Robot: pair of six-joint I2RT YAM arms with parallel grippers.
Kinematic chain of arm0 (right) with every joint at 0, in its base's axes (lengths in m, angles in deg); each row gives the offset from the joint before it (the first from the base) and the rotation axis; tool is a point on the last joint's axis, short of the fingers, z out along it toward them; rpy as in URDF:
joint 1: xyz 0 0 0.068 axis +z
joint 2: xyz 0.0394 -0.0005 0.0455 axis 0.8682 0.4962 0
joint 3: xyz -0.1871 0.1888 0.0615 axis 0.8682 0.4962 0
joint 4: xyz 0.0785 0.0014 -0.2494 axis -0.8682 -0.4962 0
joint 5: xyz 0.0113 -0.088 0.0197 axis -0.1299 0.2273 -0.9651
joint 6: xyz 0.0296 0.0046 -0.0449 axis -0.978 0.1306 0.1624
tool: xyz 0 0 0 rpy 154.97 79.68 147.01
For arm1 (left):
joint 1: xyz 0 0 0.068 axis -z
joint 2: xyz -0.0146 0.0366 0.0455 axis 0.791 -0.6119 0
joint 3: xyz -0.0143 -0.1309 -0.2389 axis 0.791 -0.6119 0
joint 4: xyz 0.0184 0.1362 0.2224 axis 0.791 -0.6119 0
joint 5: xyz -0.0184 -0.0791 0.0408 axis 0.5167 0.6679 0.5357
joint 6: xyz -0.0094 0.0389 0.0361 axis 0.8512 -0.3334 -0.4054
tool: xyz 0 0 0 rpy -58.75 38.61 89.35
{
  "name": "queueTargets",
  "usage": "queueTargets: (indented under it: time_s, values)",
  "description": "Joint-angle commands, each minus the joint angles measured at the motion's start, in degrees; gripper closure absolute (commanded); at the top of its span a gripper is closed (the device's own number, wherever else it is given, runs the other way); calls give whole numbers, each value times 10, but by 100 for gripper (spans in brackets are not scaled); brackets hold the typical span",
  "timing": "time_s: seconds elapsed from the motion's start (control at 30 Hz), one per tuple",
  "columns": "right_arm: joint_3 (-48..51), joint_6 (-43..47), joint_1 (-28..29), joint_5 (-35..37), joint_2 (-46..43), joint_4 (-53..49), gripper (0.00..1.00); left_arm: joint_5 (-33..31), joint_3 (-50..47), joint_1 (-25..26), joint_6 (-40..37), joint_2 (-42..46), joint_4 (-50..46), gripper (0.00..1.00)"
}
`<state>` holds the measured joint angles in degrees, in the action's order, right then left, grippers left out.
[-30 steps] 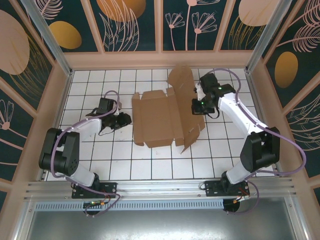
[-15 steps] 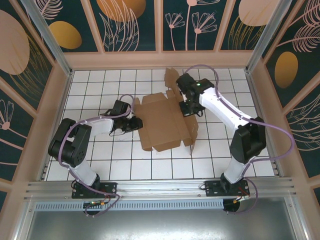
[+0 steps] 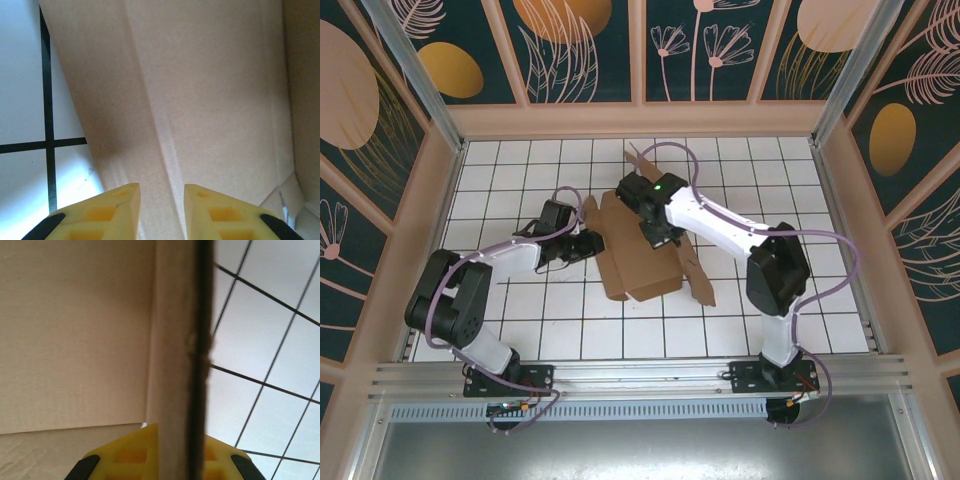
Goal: Fold the paper box
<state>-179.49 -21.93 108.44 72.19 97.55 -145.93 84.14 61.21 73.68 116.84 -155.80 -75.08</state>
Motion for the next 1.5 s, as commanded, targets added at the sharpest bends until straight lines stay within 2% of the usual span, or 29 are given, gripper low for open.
queueTargets:
  time_s: [0.0,0.5,0.73,0.97,1.1,1.2,1.3,1.47]
  values:
    - [-5,-19,26,-42,48,-38,96,-21,-3,4,24,34,-23,70]
    - [-47,-28,40,-24,63,-54,91,-63,-12,-1,27,76,-55,69]
    - [-71,-52,45,40,75,-83,87,-87,-6,-1,13,86,-71,68]
    - [-77,-59,55,44,95,-91,87,-111,9,-1,9,97,-88,67]
    - [-113,-56,56,56,99,-103,87,-120,22,-1,2,100,-101,67]
    - [-167,-43,43,29,91,-104,88,-125,31,-1,-4,104,-107,67]
    - [-199,-29,18,-42,73,-87,89,-113,38,-1,-7,103,-107,66]
    - [-149,-22,-24,-152,20,-20,88,-71,42,-1,-6,85,-95,66]
